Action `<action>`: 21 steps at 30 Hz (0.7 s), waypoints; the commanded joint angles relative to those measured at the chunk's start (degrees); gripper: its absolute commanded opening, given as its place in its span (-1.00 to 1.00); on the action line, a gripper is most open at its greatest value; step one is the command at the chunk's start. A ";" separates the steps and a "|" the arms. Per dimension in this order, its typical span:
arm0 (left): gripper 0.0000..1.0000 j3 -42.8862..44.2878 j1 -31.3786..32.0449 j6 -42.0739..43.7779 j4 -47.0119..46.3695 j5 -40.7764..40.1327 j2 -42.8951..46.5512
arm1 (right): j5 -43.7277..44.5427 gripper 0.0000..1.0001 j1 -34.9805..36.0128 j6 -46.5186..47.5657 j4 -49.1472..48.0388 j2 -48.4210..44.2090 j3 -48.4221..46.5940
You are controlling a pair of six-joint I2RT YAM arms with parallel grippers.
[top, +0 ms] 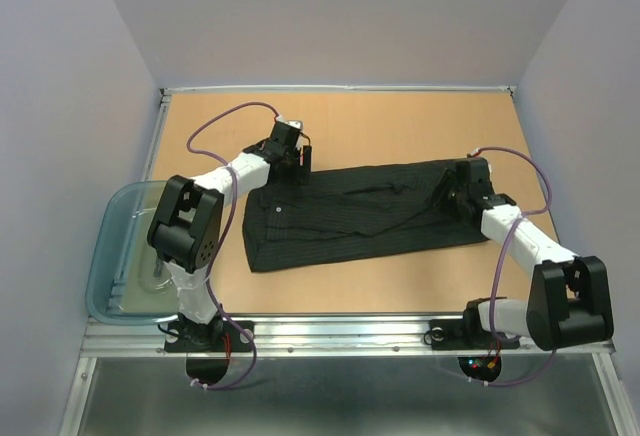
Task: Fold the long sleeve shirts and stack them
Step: Fold the shirt
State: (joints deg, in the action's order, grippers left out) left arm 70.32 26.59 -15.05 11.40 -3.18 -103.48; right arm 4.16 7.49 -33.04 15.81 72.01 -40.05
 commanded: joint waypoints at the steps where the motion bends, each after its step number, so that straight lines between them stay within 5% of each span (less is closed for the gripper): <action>1: 0.61 0.79 -0.31 2.47 1.17 -1.22 1.87 | 3.49 0.18 -0.54 2.53 2.38 0.94 -3.98; 13: 0.63 -7.21 -0.40 5.46 1.00 0.98 10.49 | -5.64 0.18 -0.54 9.30 2.38 3.58 -7.14; 21: 0.63 -5.82 -1.53 6.35 2.14 0.45 6.63 | -9.08 0.18 -0.46 10.53 2.38 2.61 -7.50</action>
State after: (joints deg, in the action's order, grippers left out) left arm 63.35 26.22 -9.43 13.19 -2.31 -95.64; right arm -2.68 7.42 -24.18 18.06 75.83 -44.21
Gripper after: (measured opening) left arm 0.812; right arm 0.591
